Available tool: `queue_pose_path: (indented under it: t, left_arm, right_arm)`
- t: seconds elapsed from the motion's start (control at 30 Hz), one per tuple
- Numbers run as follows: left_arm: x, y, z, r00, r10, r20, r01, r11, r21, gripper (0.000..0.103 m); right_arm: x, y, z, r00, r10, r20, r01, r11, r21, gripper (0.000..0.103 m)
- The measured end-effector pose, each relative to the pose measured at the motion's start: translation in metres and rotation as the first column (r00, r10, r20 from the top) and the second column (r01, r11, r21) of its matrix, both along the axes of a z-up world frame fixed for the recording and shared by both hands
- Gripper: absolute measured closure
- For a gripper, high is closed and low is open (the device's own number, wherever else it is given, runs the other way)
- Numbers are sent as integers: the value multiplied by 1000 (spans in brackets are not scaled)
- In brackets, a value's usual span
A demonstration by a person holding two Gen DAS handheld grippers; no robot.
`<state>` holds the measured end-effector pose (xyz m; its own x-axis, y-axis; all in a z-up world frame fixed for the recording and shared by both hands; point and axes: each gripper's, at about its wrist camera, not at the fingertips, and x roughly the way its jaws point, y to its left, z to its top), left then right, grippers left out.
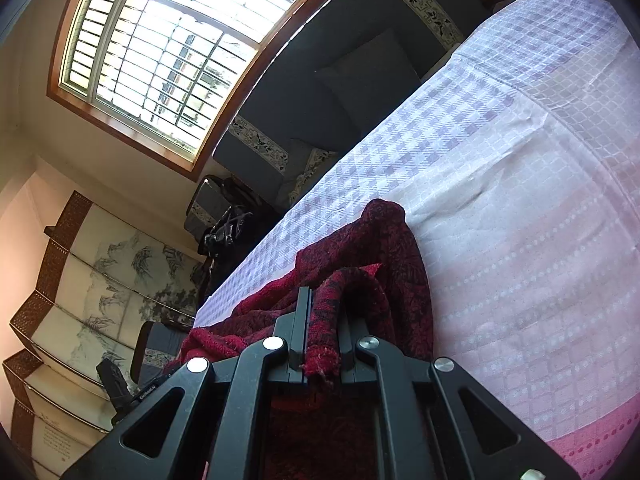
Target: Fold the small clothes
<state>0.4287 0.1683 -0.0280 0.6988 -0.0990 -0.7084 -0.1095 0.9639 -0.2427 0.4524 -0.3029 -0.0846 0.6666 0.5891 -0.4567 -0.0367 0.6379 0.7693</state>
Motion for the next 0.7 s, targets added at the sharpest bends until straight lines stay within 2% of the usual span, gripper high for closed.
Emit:
queue_pose_path:
  t: [0.23, 0.4, 0.47, 0.53, 0.57, 0.6, 0.63, 0.7]
  left_arm:
    - [8, 10, -7, 999, -5, -32, 3, 997, -77, 86]
    - [12, 20, -8, 999, -14, -46, 5, 983, -181, 80]
    - [14, 22, -7, 999, -27, -46, 16, 975, -221, 68]
    - [15, 23, -4, 999, -37, -26, 29, 966, -259, 45]
    - [15, 24, 0, 999, -30, -16, 25, 963, -268, 38]
    - [14, 25, 2, 1000, -15, -9, 12, 962, -274, 24]
    - [13, 27, 6, 1000, 8, 7, -5, 961, -278, 16]
    - [9, 31, 14, 998, 30, 49, -16, 961, -275, 12]
  right_arm:
    - [4, 3, -2, 1000, 4, 1, -4, 1000, 6, 92]
    - [7, 1, -8, 1000, -18, -14, 19, 999, 44, 91]
    - [8, 0, -9, 1000, -22, -20, 23, 998, 60, 88]
    - [9, -2, -10, 999, -39, -22, 40, 996, 84, 85]
    - [9, -4, -10, 999, -47, -16, 48, 994, 101, 82]
    - [8, -6, -9, 998, -56, -9, 57, 992, 117, 78]
    - [8, -9, -8, 997, -71, -4, 71, 989, 127, 63]
    - [3, -14, -6, 994, -106, 14, 103, 983, 154, 42]
